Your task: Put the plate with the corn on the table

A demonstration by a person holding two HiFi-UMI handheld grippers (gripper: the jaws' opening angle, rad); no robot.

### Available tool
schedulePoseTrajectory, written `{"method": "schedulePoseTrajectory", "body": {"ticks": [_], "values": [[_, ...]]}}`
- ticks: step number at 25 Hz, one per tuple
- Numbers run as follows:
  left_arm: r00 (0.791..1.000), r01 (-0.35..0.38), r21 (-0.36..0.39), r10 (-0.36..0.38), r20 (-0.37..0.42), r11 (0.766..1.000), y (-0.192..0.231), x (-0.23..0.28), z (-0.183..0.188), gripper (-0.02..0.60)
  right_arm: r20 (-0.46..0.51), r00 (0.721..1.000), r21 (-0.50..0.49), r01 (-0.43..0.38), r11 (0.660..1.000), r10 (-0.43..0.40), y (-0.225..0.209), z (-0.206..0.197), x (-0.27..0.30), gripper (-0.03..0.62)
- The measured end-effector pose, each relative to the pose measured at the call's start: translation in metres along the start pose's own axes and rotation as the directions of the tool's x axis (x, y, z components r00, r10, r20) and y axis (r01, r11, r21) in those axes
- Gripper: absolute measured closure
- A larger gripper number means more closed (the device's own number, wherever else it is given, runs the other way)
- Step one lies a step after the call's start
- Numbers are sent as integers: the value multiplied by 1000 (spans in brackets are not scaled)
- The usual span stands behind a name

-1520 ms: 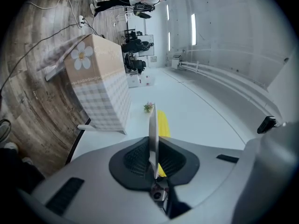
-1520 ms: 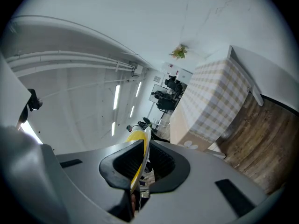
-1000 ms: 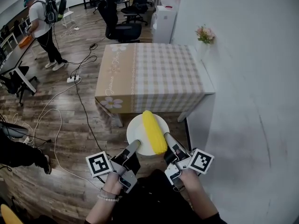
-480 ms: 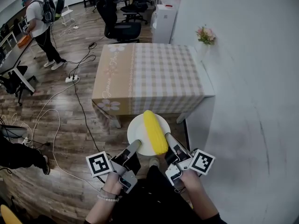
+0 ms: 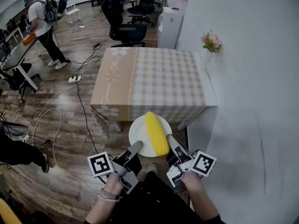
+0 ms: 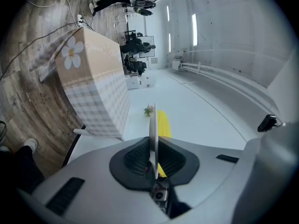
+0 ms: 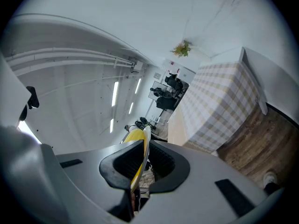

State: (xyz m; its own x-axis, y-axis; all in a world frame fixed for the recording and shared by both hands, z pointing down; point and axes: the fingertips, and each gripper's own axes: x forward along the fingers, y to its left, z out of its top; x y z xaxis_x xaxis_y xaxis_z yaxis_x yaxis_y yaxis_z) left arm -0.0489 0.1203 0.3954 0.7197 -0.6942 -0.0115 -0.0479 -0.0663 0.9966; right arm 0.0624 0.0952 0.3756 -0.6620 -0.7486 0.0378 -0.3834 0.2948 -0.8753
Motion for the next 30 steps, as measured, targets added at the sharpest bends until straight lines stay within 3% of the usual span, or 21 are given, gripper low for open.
{"method": "schedulePoseTrajectory", "body": {"ticks": [15,30], "values": [[997,1,-5,-1,78,1000,-3,77,20,541,-32,998,-1,-50,999,50,-28,77,28,533],[993,12,13,-13,121,1000,0,126,33,541,-64,994,-3,-86,996,85,-54,118,47,533]]}}
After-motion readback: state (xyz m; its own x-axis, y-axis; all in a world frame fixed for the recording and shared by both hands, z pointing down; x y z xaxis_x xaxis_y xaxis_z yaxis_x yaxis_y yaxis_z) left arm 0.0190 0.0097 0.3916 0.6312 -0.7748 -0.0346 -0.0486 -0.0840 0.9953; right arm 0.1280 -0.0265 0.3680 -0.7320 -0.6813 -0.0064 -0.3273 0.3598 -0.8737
